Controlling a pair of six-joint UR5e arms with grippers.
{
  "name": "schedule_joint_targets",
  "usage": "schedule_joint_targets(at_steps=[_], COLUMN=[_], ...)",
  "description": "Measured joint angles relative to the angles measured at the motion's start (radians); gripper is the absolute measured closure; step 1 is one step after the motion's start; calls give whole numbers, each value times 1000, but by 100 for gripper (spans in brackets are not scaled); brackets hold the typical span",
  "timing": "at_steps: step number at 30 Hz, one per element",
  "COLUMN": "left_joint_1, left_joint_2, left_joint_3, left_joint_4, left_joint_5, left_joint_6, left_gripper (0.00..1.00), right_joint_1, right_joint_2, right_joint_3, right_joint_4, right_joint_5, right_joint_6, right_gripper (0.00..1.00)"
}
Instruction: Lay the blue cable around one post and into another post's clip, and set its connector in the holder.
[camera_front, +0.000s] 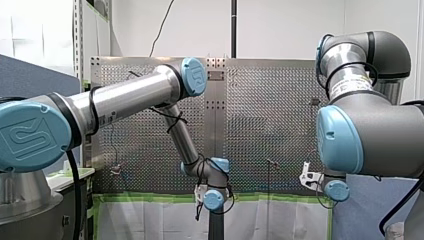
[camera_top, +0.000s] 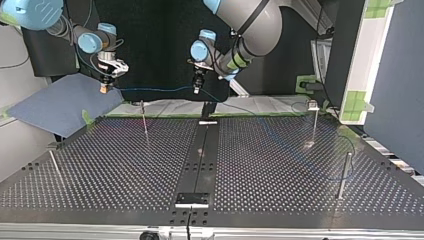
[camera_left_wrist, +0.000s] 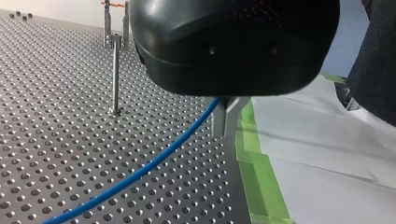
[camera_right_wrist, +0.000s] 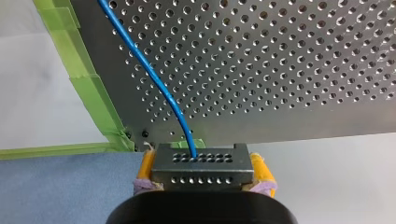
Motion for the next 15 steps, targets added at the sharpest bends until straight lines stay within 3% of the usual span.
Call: schedule_joint_targets(at_steps=[15], left_joint_1=[-29], left_joint_2=[2], left_joint_3=[67], left_joint_4=[-25], left_joint_5=[-14], left_joint_6=[-4], left_gripper=[100], right_joint_1=[-5], right_joint_2=[1], right_joint_3=[-35], right_joint_4=[38], right_joint_5=[2], right_joint_6=[8], right_gripper=[100])
